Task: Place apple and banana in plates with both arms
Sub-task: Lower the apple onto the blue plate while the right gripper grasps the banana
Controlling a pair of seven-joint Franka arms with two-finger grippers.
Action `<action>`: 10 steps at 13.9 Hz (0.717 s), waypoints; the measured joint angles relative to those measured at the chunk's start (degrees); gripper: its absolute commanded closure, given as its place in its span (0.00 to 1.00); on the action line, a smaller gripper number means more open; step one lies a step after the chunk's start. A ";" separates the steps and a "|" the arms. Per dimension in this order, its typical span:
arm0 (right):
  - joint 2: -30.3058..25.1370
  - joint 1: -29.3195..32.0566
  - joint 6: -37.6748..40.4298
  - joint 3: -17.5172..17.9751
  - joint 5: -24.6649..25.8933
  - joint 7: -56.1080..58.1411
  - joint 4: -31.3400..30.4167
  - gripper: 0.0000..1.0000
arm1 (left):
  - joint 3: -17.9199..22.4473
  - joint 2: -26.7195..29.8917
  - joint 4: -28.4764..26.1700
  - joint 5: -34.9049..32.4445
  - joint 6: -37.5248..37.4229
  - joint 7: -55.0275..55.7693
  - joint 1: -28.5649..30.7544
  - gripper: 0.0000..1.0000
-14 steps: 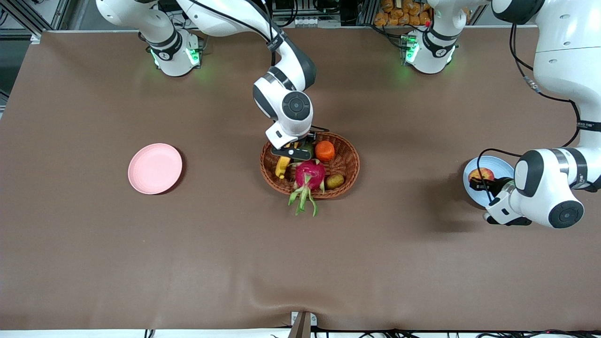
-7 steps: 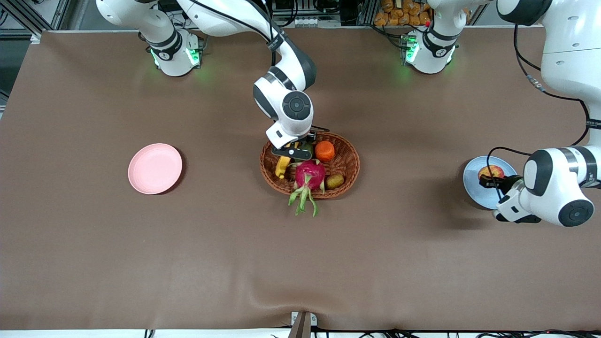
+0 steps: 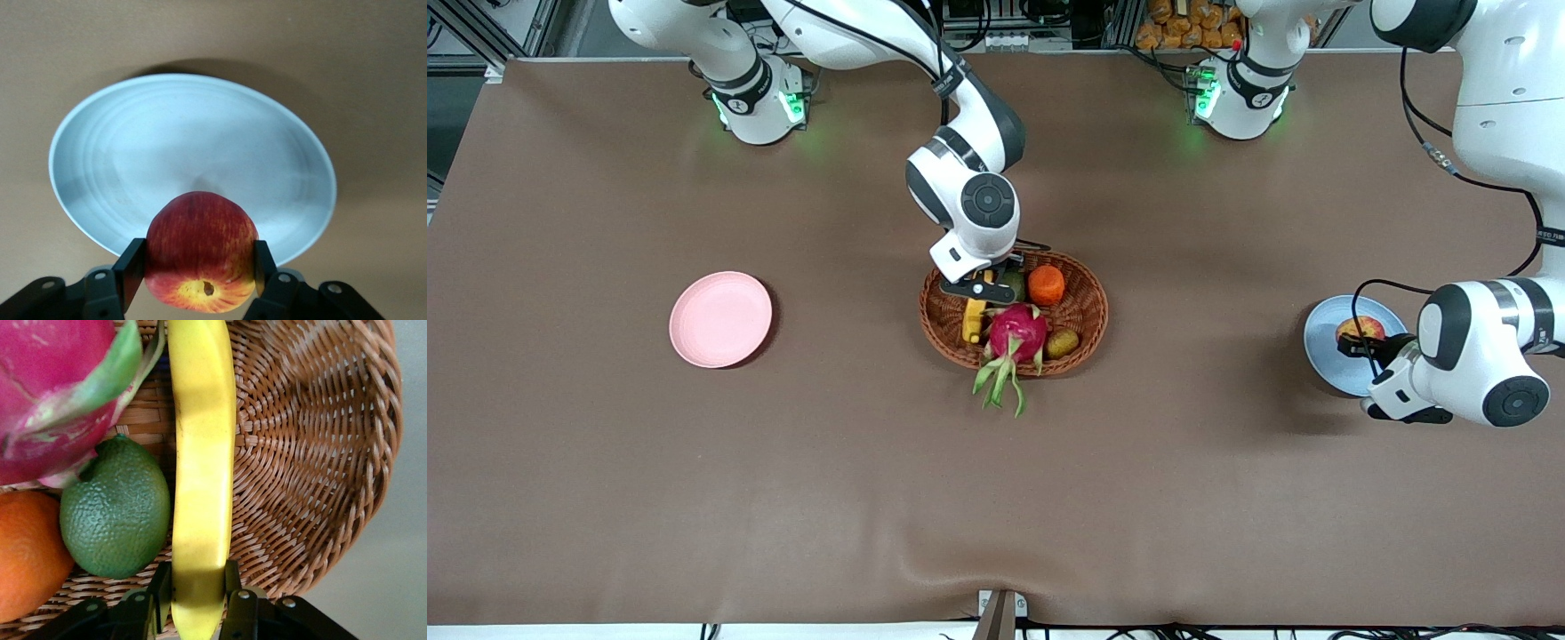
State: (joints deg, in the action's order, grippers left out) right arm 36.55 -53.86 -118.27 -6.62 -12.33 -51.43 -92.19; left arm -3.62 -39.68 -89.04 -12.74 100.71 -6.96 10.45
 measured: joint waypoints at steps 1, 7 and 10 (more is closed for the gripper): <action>0.00 0.02 0.36 -0.12 0.00 0.00 0.19 0.93 | 0.02 -0.21 -0.22 -0.18 0.73 -0.43 0.29 0.43; -0.63 2.32 9.32 -1.19 0.00 0.04 5.29 0.95 | 0.02 -0.81 -0.68 -0.23 1.59 -1.27 1.05 0.00; -2.26 4.98 12.23 -1.26 -0.03 0.19 6.34 0.95 | -0.12 -0.82 -0.68 -0.24 1.76 -1.29 0.98 0.00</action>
State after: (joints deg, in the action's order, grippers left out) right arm 34.29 -48.87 -106.04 -7.88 -12.36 -51.24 -85.85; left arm -3.75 -40.49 -89.71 -12.97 102.47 -8.25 11.43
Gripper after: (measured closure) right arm 0.634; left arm 0.000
